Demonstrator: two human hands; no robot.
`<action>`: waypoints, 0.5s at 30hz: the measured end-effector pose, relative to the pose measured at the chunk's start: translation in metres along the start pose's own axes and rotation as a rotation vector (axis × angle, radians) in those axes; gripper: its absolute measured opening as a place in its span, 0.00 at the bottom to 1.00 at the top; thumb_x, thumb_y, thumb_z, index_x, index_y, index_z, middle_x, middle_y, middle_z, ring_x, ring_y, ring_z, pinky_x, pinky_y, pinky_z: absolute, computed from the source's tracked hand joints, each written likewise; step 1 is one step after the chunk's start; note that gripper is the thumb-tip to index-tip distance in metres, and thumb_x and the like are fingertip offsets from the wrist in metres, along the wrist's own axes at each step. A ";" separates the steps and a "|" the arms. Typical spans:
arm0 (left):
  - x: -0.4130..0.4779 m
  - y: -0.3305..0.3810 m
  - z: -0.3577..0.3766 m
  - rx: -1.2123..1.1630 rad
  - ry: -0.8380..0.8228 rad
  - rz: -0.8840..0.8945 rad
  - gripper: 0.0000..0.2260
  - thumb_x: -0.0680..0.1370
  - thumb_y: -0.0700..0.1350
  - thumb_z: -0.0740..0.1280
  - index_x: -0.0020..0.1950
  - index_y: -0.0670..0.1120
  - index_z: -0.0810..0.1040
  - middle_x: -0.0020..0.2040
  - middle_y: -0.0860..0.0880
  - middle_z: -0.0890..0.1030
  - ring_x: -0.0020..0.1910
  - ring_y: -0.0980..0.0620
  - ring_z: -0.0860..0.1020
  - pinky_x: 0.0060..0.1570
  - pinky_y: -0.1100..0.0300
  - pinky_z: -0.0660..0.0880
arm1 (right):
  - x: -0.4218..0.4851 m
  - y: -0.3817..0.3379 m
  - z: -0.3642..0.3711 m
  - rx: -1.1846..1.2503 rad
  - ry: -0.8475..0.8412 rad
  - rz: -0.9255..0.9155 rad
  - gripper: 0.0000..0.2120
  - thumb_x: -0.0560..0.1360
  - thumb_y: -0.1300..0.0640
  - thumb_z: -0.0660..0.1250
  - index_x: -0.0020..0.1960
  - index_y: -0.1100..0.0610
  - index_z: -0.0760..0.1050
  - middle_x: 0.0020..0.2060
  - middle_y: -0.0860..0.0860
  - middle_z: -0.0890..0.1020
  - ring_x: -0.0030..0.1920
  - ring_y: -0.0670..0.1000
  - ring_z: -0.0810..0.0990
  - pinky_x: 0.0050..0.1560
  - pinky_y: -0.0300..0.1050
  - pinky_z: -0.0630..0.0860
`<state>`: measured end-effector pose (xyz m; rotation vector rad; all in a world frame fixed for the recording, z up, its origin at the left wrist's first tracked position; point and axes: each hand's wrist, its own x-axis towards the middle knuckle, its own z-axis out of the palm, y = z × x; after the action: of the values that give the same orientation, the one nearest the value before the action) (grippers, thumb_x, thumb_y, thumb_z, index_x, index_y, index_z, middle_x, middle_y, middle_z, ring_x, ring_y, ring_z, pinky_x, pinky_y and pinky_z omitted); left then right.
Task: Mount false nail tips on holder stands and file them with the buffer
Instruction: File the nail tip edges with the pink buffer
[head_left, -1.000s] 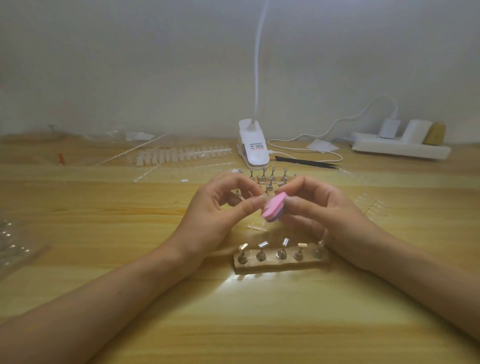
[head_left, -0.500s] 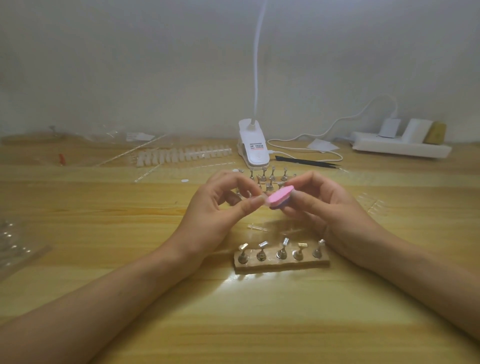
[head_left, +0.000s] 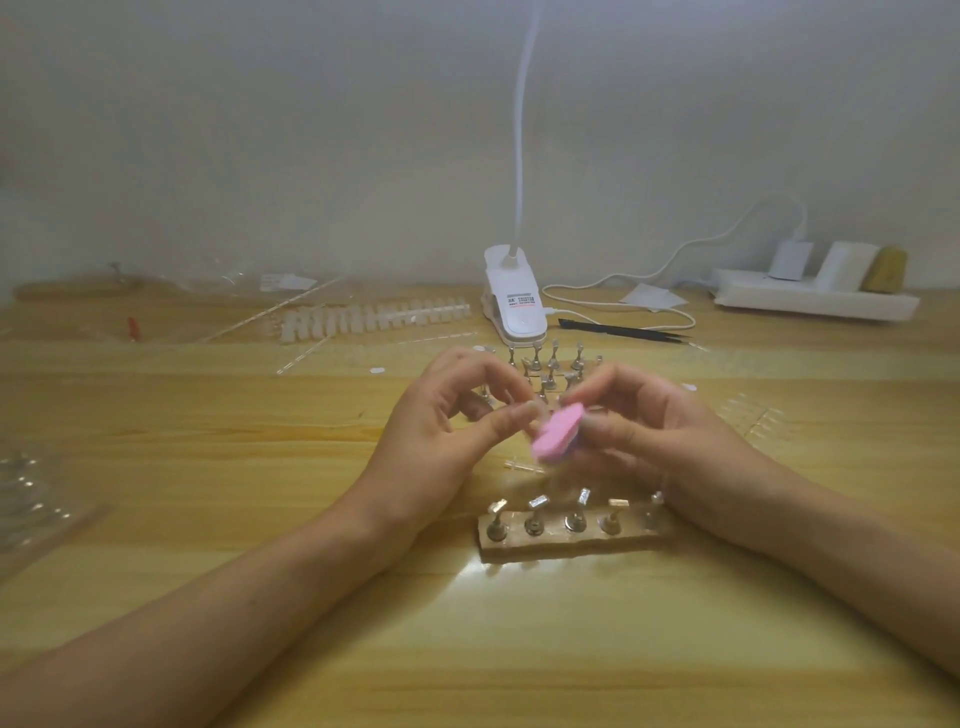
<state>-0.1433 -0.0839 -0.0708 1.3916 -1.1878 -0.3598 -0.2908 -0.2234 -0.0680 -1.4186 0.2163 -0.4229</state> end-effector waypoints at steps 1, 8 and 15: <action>0.000 0.000 0.000 0.003 -0.005 0.001 0.03 0.73 0.46 0.72 0.41 0.52 0.80 0.48 0.49 0.78 0.45 0.53 0.77 0.49 0.61 0.73 | 0.000 0.000 0.001 -0.024 -0.031 0.011 0.08 0.72 0.62 0.70 0.50 0.60 0.77 0.50 0.57 0.84 0.49 0.55 0.86 0.48 0.43 0.83; -0.001 0.002 0.001 -0.014 -0.005 0.013 0.02 0.72 0.48 0.72 0.39 0.53 0.80 0.46 0.50 0.78 0.43 0.54 0.77 0.45 0.63 0.73 | 0.001 0.001 0.001 0.025 -0.009 0.024 0.08 0.73 0.63 0.69 0.51 0.62 0.75 0.48 0.57 0.84 0.47 0.53 0.86 0.46 0.41 0.82; -0.001 0.001 0.001 -0.023 -0.005 0.010 0.03 0.71 0.48 0.72 0.38 0.55 0.80 0.45 0.52 0.78 0.41 0.58 0.75 0.44 0.68 0.70 | 0.002 0.000 0.001 0.044 -0.001 0.034 0.09 0.71 0.61 0.70 0.51 0.62 0.76 0.47 0.59 0.84 0.48 0.55 0.86 0.49 0.44 0.83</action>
<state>-0.1447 -0.0836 -0.0702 1.3657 -1.1909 -0.3692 -0.2889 -0.2232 -0.0678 -1.3705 0.2289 -0.3967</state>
